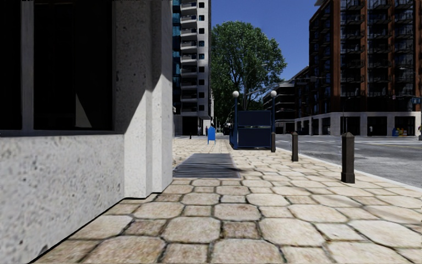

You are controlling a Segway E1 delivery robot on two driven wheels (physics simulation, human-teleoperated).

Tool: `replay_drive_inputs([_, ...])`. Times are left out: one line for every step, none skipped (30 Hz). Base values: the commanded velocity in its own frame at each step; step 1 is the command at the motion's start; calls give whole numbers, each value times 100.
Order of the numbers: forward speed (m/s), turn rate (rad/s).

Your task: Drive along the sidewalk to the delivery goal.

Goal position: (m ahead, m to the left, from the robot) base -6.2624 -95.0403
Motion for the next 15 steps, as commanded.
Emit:
replay_drive_inputs([200, 0])
replay_drive_inputs([200, 0])
replay_drive_inputs([200, 0])
replay_drive_inputs([200, 0])
replay_drive_inputs([200, 0])
replay_drive_inputs([200, 0])
replay_drive_inputs([200, 0])
replay_drive_inputs([200, 0])
replay_drive_inputs([200, 0])
replay_drive_inputs([200, 0])
replay_drive_inputs([200, 0])
replay_drive_inputs([200, 0])
replay_drive_inputs([200, 0])
replay_drive_inputs([200, 0])
replay_drive_inputs([200, 0])
